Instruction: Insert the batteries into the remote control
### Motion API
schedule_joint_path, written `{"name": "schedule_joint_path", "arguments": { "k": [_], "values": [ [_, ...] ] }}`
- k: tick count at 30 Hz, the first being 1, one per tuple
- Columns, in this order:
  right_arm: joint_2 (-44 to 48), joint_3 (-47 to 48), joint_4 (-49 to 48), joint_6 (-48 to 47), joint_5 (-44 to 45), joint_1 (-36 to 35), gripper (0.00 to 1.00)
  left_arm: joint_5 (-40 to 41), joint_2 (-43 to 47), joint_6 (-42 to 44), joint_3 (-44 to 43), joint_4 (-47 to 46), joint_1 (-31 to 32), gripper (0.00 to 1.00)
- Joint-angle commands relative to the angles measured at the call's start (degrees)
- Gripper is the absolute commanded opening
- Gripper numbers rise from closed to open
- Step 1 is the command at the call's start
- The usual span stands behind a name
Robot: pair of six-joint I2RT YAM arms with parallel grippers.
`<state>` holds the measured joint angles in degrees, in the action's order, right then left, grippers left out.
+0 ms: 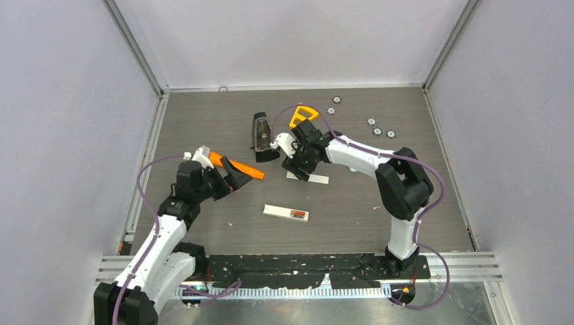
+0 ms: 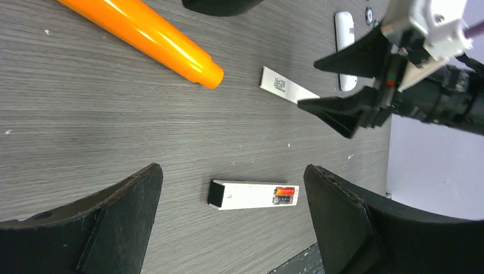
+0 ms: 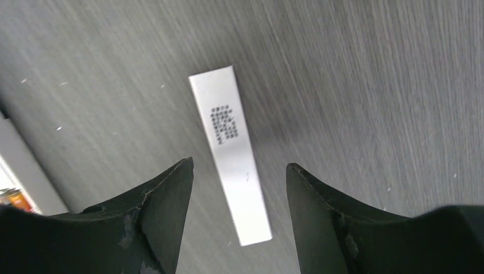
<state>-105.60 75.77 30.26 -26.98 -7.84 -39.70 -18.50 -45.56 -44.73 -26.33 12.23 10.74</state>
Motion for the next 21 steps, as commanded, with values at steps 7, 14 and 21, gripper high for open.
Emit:
{"name": "schedule_joint_path", "arguments": {
  "k": [7,14,21],
  "values": [
    [-7.62,10.29,3.02,-6.30,-1.79,0.36,0.65,-2.32,-3.45,1.43,-4.57,-3.64,-0.33,0.94],
    [-8.19,8.19,2.00,-6.50,-2.59,-0.06,0.65,-1.88,-5.53,2.01,-5.76,-3.22,-0.46,0.94],
    [-10.29,8.35,2.08,-6.34,-2.36,-0.16,0.65,-2.19,-7.04,2.10,-6.39,-3.18,-0.55,0.94]
  ]
}}
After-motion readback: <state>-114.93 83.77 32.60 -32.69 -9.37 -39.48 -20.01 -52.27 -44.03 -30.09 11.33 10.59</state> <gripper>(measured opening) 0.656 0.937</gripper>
